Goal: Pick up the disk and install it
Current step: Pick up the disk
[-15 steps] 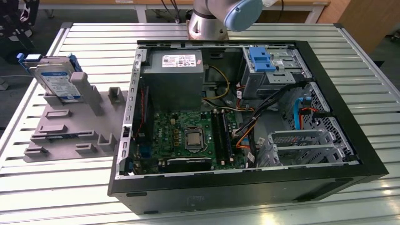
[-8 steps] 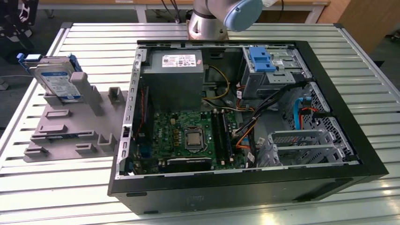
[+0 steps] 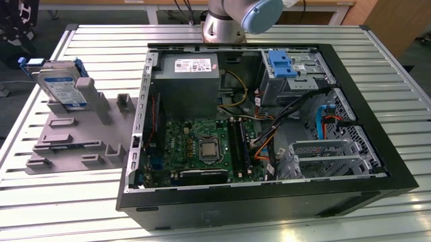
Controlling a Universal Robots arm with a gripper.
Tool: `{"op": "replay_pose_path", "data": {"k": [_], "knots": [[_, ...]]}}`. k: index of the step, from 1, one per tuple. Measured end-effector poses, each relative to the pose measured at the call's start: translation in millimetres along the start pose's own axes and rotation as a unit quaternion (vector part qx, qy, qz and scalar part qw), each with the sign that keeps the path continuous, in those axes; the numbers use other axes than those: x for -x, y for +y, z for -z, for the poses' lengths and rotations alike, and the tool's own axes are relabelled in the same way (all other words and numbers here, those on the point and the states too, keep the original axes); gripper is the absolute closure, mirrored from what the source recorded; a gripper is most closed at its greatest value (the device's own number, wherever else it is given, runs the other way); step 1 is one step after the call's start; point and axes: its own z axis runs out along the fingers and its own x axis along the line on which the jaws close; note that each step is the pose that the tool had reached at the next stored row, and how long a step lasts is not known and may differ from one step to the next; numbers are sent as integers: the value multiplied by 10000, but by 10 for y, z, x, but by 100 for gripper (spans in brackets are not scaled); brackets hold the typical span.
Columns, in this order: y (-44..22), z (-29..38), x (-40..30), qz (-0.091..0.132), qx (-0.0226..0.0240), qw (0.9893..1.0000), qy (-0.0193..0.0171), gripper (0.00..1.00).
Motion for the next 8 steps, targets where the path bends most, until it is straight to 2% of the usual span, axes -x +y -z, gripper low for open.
{"op": "replay_pose_path", "data": {"k": [2,5,8], "knots": [[0,-1,0,180,4,9998,8,89],[0,-1,0,452,10,9990,19,89],[0,-1,0,548,12,9985,24,89]]}}
